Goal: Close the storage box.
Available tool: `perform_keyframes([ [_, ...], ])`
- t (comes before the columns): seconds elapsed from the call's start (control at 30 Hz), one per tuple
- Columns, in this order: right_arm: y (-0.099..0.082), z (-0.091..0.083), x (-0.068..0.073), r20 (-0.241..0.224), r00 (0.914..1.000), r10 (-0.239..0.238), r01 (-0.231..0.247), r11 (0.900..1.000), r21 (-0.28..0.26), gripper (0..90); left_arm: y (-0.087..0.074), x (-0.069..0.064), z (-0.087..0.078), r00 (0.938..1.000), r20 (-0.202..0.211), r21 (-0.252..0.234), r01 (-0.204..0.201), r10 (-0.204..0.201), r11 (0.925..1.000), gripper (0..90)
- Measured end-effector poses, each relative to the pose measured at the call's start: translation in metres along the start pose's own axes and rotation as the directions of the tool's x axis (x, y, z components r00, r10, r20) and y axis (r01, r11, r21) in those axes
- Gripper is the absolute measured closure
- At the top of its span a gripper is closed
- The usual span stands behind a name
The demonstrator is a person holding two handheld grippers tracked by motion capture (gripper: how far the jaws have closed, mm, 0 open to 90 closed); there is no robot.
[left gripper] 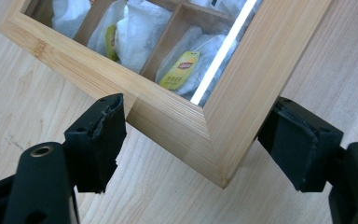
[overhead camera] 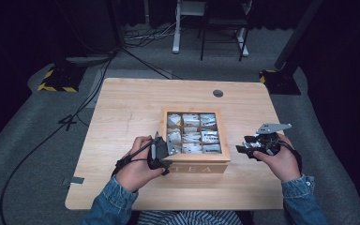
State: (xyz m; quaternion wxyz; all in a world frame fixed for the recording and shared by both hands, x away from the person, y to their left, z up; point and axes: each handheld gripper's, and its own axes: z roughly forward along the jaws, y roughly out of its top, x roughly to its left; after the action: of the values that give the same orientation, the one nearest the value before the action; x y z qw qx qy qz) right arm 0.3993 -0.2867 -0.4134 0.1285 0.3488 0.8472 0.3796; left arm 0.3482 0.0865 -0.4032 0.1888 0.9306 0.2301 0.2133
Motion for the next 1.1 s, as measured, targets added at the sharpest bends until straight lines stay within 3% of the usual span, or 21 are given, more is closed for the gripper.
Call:
perform_keyframes([
  [0.2, -0.001, 0.002, 0.001, -0.002, 1.0, 0.003, -0.003, 1.0, 0.004, 40.9, 0.0, -0.001, 0.003, 0.9993, 0.037, 0.019, 0.006, -0.007, 0.9998, 23.8],
  [0.43, -0.002, 0.001, -0.001, -0.003, 1.0, 0.006, -0.005, 1.0, 0.005, 40.8, -0.002, 0.0, 0.003, 0.9988, 0.049, 0.01, -0.001, 0.001, 0.9999, 23.9],
  [0.53, -0.002, 0.0, -0.002, -0.003, 1.0, 0.009, -0.009, 1.0, 0.0, 40.8, -0.004, 0.002, -0.005, 0.9921, 0.122, -0.065, 0.036, -0.028, 0.9972, 28.0],
  [0.6, -0.001, 0.0, -0.003, 0.002, 1.0, 0.009, -0.009, 0.9999, -0.007, 40.6, -0.006, 0.003, -0.011, 0.9896, 0.138, -0.091, 0.055, -0.042, 0.9944, 27.0],
  [0.8, -0.002, -0.003, -0.007, 0.02, 0.9995, 0.025, -0.025, 0.9991, -0.034, 39.7, -0.021, 0.024, -0.017, 0.9874, 0.091, -0.112, 0.139, -0.129, 0.984, 26.3],
  [0.9, -0.003, -0.004, -0.009, 0.03, 0.999, 0.034, -0.032, 0.9984, -0.046, 39.3, -0.03, 0.036, -0.018, 0.9816, 0.075, -0.137, 0.185, -0.176, 0.9732, 25.2],
  [1.0, -0.004, -0.006, -0.013, 0.047, 0.9977, 0.048, -0.046, 0.997, -0.062, 38.7, -0.038, 0.046, -0.018, 0.9792, 0.06, -0.148, 0.201, -0.194, 0.9684, 23.5],
  [1.07, -0.007, -0.006, -0.017, 0.062, 0.9964, 0.057, -0.053, 0.9966, -0.063, 38.6, -0.045, 0.054, -0.015, 0.9749, 0.04, -0.144, 0.222, -0.219, 0.9643, 23.3],
  [1.1, -0.007, -0.006, -0.018, 0.065, 0.9959, 0.063, -0.059, 0.9961, -0.066, 38.6, -0.05, 0.06, -0.013, 0.9699, 0.027, -0.137, 0.243, -0.242, 0.9602, 23.2],
])
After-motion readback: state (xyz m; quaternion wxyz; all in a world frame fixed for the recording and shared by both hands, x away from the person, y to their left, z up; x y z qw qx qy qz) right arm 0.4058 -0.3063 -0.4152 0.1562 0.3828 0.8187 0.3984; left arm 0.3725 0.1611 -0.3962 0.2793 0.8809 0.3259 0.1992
